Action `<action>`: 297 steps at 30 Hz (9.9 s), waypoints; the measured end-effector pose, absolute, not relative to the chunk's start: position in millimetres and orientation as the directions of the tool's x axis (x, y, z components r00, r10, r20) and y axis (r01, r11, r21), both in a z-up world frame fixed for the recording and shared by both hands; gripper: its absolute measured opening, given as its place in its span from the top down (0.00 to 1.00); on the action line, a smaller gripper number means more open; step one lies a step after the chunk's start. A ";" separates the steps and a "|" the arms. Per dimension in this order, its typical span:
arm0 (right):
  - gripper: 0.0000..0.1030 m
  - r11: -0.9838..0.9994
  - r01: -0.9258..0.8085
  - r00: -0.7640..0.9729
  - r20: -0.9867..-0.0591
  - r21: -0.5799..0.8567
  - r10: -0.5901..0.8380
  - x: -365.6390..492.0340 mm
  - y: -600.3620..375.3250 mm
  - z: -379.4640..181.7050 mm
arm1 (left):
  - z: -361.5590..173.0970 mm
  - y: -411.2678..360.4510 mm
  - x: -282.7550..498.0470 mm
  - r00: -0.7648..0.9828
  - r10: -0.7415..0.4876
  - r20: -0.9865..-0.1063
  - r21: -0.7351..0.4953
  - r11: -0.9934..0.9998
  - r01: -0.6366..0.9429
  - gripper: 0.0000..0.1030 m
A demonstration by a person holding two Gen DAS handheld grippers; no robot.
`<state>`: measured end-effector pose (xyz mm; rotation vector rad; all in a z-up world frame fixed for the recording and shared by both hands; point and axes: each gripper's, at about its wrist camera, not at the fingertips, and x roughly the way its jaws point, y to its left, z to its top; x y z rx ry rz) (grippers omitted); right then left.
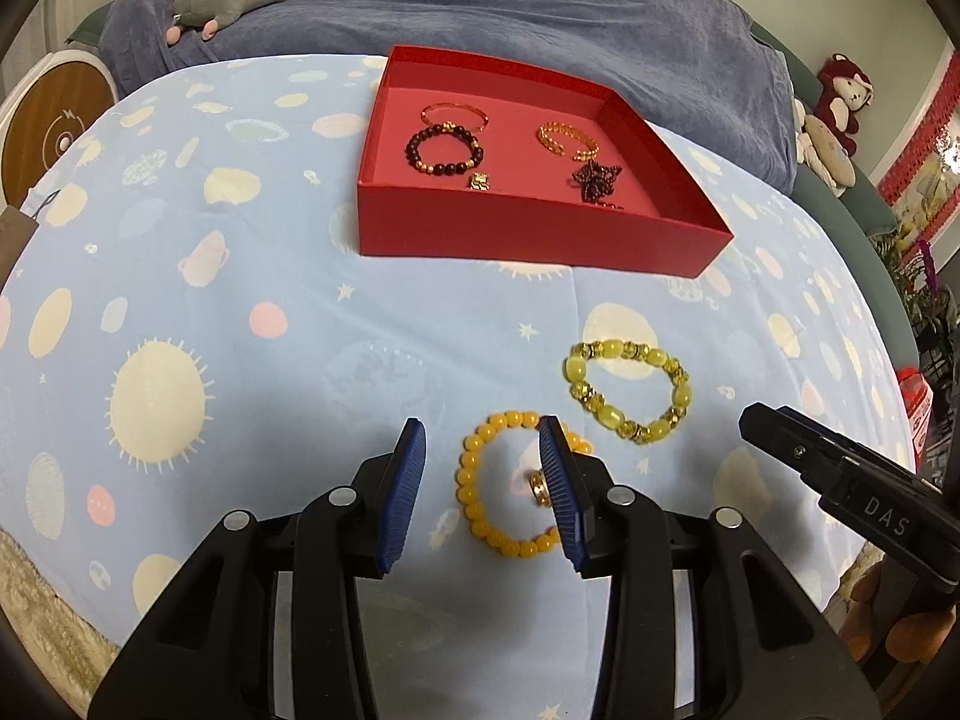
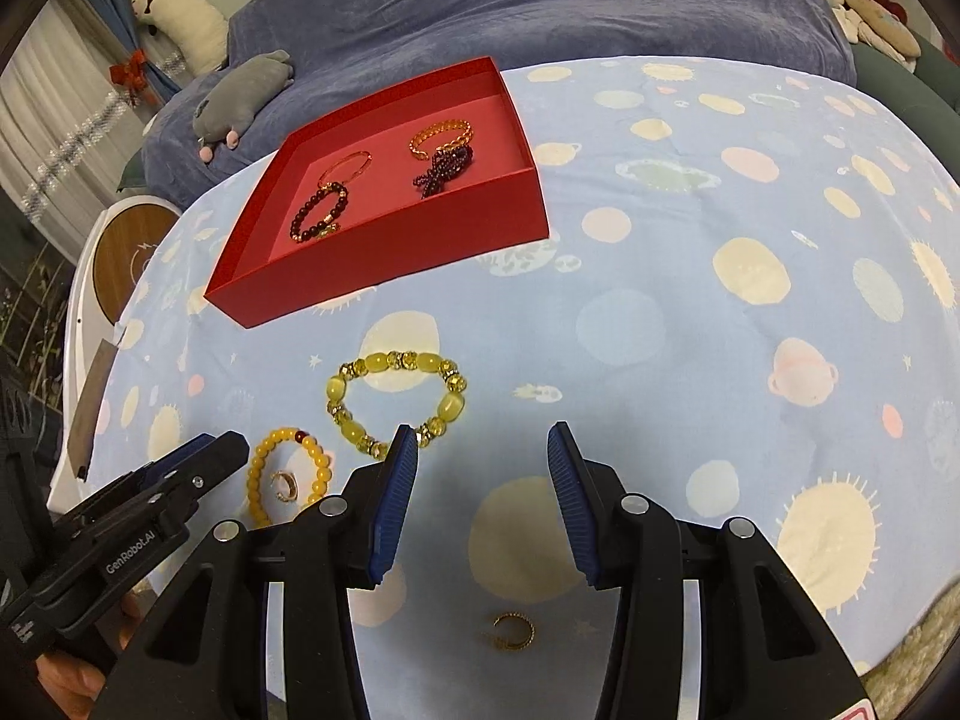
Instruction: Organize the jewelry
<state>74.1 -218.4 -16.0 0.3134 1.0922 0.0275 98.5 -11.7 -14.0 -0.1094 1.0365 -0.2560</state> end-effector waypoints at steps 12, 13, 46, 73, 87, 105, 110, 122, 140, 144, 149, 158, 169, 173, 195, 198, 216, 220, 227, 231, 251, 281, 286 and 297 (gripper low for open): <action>0.57 0.959 0.121 0.443 -0.878 0.258 0.180 68.2 -212.4 -23.8 | -33.7 -12.7 87.2 0.486 -0.225 -0.845 -0.160 0.972 0.171 0.70; 0.57 0.959 0.118 0.442 -0.878 0.257 0.181 69.7 -211.7 -24.5 | -34.2 -12.1 87.3 0.493 -0.217 -0.843 -0.151 0.974 0.169 0.75; 0.91 0.968 0.091 0.439 -0.882 0.232 0.170 104.9 -200.1 -30.3 | -3.1 -9.6 93.6 0.507 -0.336 -0.794 -0.284 0.942 0.178 0.93; 0.91 0.954 0.066 0.582 -0.788 0.292 0.201 129.4 -232.0 60.0 | 67.7 -30.2 132.2 0.533 -0.412 -0.739 -0.324 0.911 0.255 0.93; 0.91 0.956 0.000 0.601 -0.764 0.293 0.234 248.4 -208.3 68.3 | 73.5 -53.4 251.6 0.546 -0.447 -0.709 -0.360 0.894 0.265 0.93; 0.91 0.955 -0.011 0.546 -0.799 0.295 0.253 312.1 -197.3 24.9 | 8.4 -47.4 298.4 0.487 -0.366 -0.793 -0.321 0.931 0.176 0.66; 0.91 0.951 -0.031 0.532 -0.800 0.308 0.276 317.2 -184.1 18.8 | 6.9 -33.9 288.0 0.509 -0.329 -0.795 -0.302 0.943 0.138 0.66; 0.80 0.963 0.019 0.512 -0.830 0.271 0.223 307.1 -198.0 6.2 | 10.8 -25.5 275.1 0.523 -0.329 -0.786 -0.298 0.943 0.145 0.66; 0.75 0.962 0.040 0.553 -0.808 0.270 0.203 200.8 -218.6 37.4 | 33.1 -30.3 201.9 0.534 -0.335 -0.777 -0.266 0.942 0.204 0.65; 0.75 0.967 0.039 0.549 -0.814 0.250 0.189 173.0 -217.3 37.4 | 29.9 -26.7 181.8 0.525 -0.325 -0.787 -0.257 0.946 0.199 0.65; 0.75 0.971 0.041 0.532 -0.828 0.235 0.178 135.0 -218.1 32.1 | 24.0 -22.5 155.7 0.509 -0.310 -0.803 -0.240 0.950 0.199 0.65; 0.75 0.970 0.077 0.461 -0.871 0.231 0.171 67.4 -221.1 3.2 | 0.2 -17.7 101.1 0.463 -0.289 -0.838 -0.224 0.955 0.192 0.65; 0.75 0.970 0.093 0.380 -0.908 0.226 0.175 19.7 -210.4 -26.1 | -12.2 -18.4 62.5 0.446 -0.288 -0.847 -0.222 0.956 0.193 0.65; 0.75 0.974 0.088 0.366 -0.916 0.208 0.163 16.2 -206.8 -31.4 | -13.2 -15.1 58.0 0.450 -0.282 -0.847 -0.220 0.958 0.185 0.65; 0.92 0.976 0.107 0.372 -0.918 0.192 0.139 18.1 -210.6 -38.9 | -17.0 -23.5 64.0 0.449 -0.277 -0.849 -0.216 0.959 0.184 0.65; 0.95 0.973 0.113 0.373 -0.916 0.202 0.147 18.7 -212.5 -39.4 | -18.3 -27.7 70.4 0.448 -0.286 -0.847 -0.226 0.957 0.182 0.65; 0.95 0.971 0.112 0.377 -0.913 0.212 0.156 20.4 -211.9 -39.3 | -23.7 -39.4 82.6 0.447 -0.280 -0.850 -0.210 0.957 0.201 0.95; 0.95 0.971 0.109 0.377 -0.913 0.212 0.156 20.2 -211.7 -39.3 | -21.0 -39.4 82.1 0.451 -0.278 -0.848 -0.204 0.957 0.205 0.95; 0.95 0.973 0.091 0.392 -0.906 0.214 0.162 19.9 -207.1 -31.8 | -10.8 -37.5 77.7 0.463 -0.277 -0.842 -0.201 0.957 0.207 0.96; 0.95 0.971 0.081 0.410 -0.896 0.224 0.172 21.8 -204.2 -22.5 | -5.1 -35.3 74.6 0.465 -0.279 -0.840 -0.204 0.957 0.205 0.96; 0.95 0.962 0.020 0.491 -0.841 0.271 0.227 83.0 -183.0 16.3 | 10.1 -31.4 90.1 0.488 -0.285 -0.825 -0.212 0.957 0.200 0.96; 0.95 0.960 -0.043 0.567 -0.785 0.276 0.251 203.9 -184.3 48.1 | 51.6 -44.2 201.7 0.577 -0.270 -0.771 -0.171 0.960 0.221 0.96; 0.95 0.963 -0.059 0.584 -0.774 0.262 0.246 236.4 -183.8 53.3 | 60.0 -44.8 233.1 0.603 -0.270 -0.750 -0.170 0.961 0.219 0.96; 0.95 0.959 -0.023 0.586 -0.773 0.281 0.241 296.0 -197.7 41.2 | 55.0 -39.8 294.3 0.615 -0.256 -0.746 -0.172 0.966 0.193 0.96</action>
